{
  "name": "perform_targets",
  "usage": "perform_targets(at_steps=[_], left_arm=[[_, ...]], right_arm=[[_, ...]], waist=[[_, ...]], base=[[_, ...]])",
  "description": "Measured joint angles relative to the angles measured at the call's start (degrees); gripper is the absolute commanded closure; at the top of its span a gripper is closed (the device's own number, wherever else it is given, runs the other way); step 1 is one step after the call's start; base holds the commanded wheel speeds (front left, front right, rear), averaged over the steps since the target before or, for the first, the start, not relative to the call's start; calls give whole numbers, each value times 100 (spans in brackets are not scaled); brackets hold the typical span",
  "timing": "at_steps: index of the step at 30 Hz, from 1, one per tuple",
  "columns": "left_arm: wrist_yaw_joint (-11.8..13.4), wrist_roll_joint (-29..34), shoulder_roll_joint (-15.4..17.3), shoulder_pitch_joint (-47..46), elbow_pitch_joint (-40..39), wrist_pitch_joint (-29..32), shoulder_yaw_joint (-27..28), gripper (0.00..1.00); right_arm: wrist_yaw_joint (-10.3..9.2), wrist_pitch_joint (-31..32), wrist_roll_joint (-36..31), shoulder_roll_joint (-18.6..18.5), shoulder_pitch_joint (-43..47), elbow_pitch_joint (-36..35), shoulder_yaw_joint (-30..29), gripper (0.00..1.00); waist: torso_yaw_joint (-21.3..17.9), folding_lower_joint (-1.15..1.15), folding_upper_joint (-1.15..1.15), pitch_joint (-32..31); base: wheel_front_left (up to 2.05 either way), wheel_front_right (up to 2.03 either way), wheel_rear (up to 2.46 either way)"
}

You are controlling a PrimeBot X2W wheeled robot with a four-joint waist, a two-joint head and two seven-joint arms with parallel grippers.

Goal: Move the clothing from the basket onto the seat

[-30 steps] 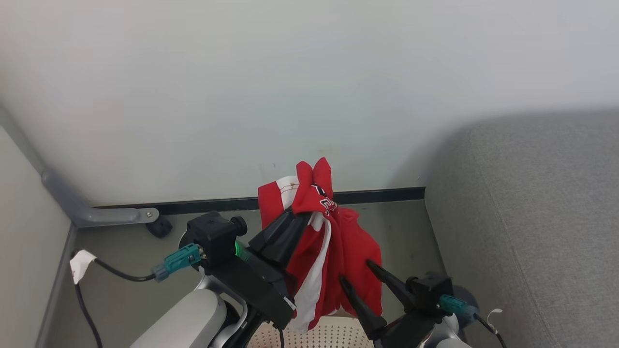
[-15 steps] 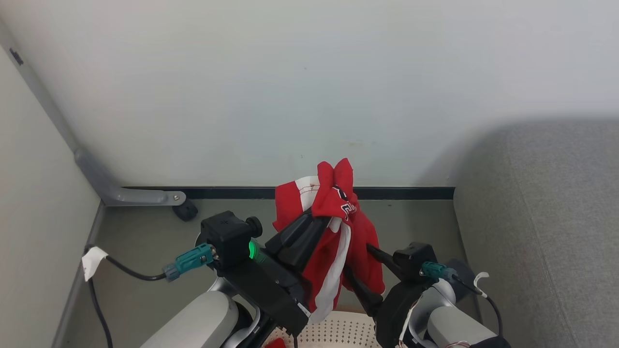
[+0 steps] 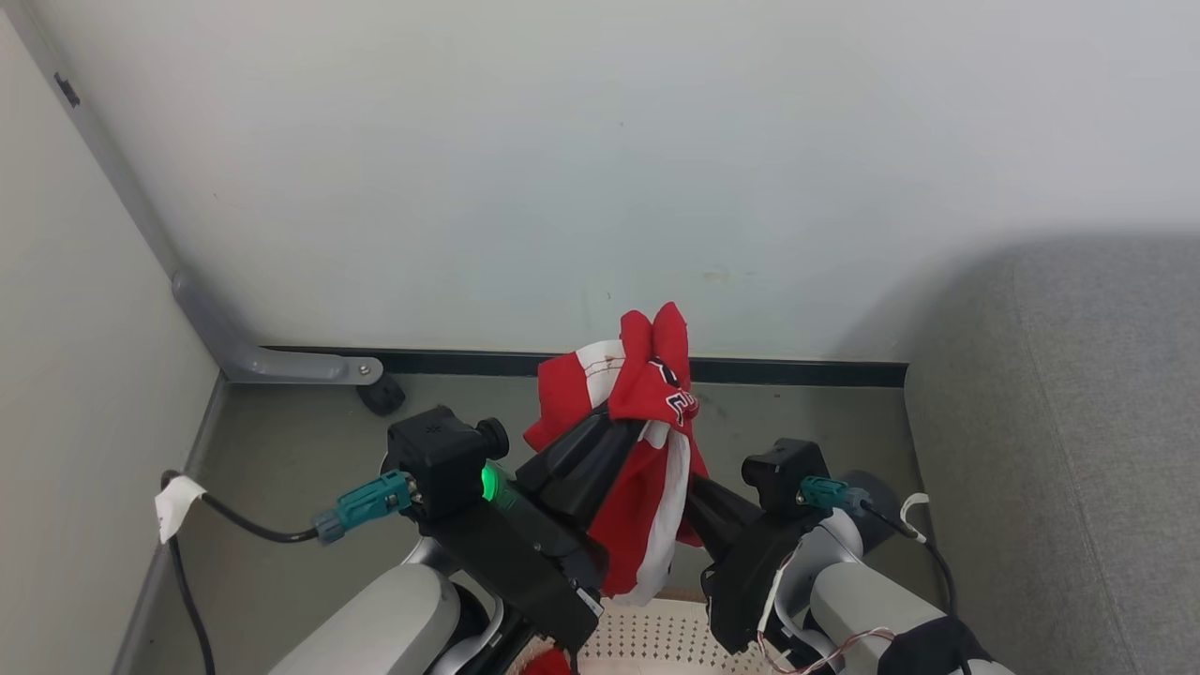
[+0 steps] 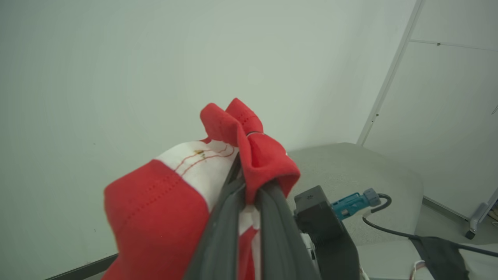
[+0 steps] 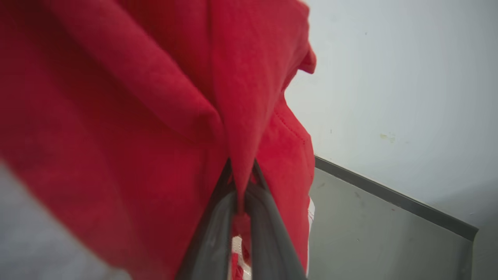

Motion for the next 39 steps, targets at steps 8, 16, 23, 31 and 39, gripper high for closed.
perform_targets(at_steps=[8, 16, 23, 31, 39], left_arm=[[25, -49, 165, 25, 152, 0, 75, 100], [155, -51, 438, 388, 235, 0, 119, 100], [197, -54, 523, 637, 244, 0, 43, 59], [248, -54, 546, 874, 238, 0, -19, 0], [304, -20, 693, 1070, 155, -10, -47, 0]], right_arm=[[0, -243, 410, 3, -7, 47, -77, 100], [-1, -399, 683, 2, 74, 104, -559, 100], [-1, -404, 797, -1, 168, 20, -976, 100], [-60, -405, 836, -145, 474, -522, -1540, 100], [-216, -405, 716, -403, 796, -1229, -1946, 100]], waist=[[-55, 0, 0, -23], [-275, 0, 0, -93], [-505, 0, 0, -115], [-804, 0, 0, -150], [-1190, 0, 0, -176]], base=[[0, 0, 0], [0, 0, 0], [0, 0, 0], [0, 0, 0], [0, 0, 0]])
